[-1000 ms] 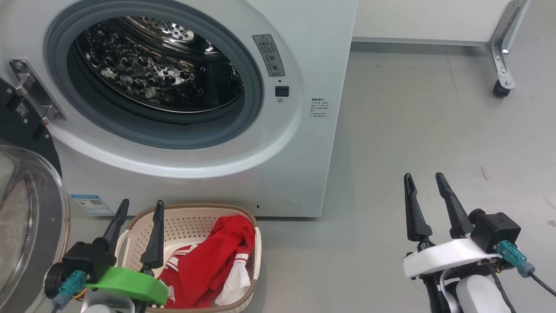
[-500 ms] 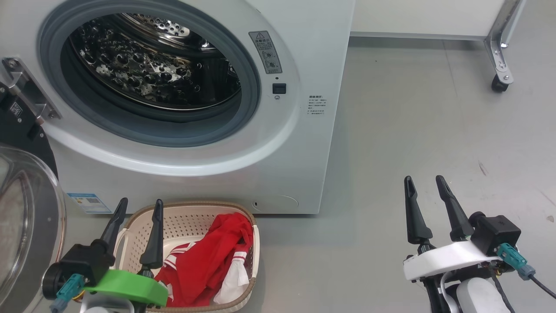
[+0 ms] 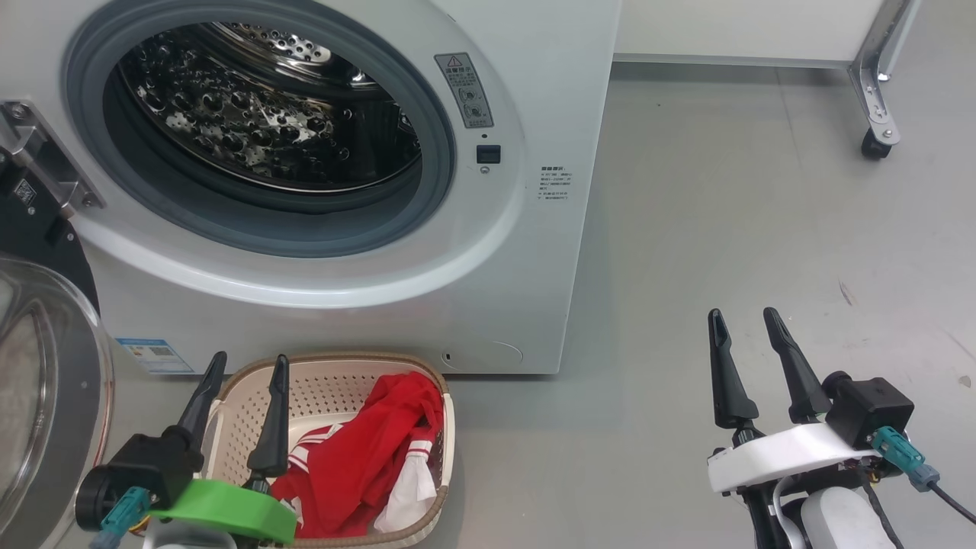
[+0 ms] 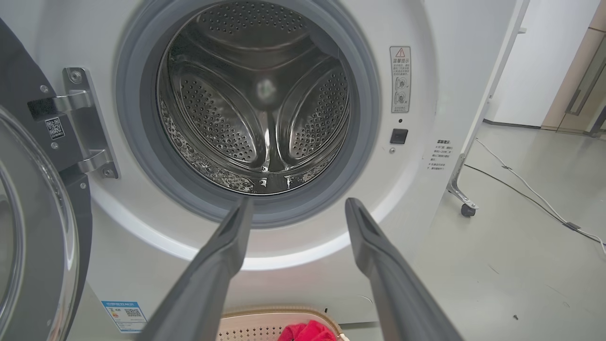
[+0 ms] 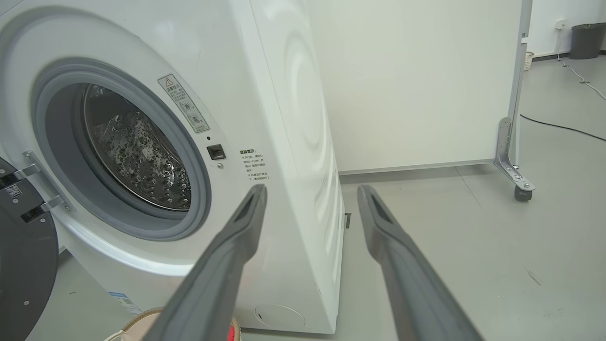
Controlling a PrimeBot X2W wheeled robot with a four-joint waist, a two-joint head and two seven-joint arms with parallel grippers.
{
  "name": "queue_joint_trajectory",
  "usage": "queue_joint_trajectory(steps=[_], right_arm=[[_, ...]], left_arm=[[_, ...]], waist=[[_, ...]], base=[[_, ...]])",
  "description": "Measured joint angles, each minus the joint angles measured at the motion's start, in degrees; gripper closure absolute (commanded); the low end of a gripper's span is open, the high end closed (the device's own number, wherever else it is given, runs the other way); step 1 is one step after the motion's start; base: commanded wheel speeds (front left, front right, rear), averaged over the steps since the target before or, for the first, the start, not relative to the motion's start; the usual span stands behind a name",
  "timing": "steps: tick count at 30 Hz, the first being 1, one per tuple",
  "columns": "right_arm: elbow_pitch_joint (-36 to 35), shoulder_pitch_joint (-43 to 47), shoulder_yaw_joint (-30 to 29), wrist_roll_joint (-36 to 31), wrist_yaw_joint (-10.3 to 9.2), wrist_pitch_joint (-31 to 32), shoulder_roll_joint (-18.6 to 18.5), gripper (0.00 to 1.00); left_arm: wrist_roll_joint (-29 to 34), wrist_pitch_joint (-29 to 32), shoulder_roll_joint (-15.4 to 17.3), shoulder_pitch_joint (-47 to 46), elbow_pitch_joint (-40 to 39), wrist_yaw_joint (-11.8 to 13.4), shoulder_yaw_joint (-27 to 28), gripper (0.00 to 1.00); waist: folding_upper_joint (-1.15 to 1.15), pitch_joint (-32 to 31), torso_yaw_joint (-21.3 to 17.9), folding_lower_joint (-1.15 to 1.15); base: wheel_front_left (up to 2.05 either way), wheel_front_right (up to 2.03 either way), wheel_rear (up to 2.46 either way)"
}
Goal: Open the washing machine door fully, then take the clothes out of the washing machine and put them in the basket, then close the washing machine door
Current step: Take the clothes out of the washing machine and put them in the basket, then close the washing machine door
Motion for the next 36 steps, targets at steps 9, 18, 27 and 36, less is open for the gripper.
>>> queue_joint_trajectory(steps=[9,18,27,36], right_arm=[[0.0,0.0,0.0,0.0,0.05,0.0,0.0,0.0],[0.0,0.0,0.1,0.0,0.07,0.0,0.1,0.0],[0.0,0.0,0.1,0.0,0.07,0.0,0.1,0.0],[0.2,0.0,0.2,0.0,0.08,0.0,0.1,0.0]], left_arm=[[0.1,0.0,0.0,0.3,-0.5,0.0,0.0,0.0],[0.1,0.0,0.0,0.8,-0.8,0.0,-0.1,0.0],[0.1,0.0,0.0,0.8,-0.8,0.0,-0.4,0.0],[0.5,0.0,0.0,0.8,-0.8,0.0,-0.5,0.0]], waist=[[0.0,0.1,-0.1,0.0],[0.0,0.3,-0.3,0.0],[0.0,0.5,-0.3,0.0],[0.0,0.6,-0.4,0.0]], base=[[0.0,0.0,0.0],[-0.05,0.05,0.0],[-0.33,0.33,0.0],[-0.7,0.7,0.0]])
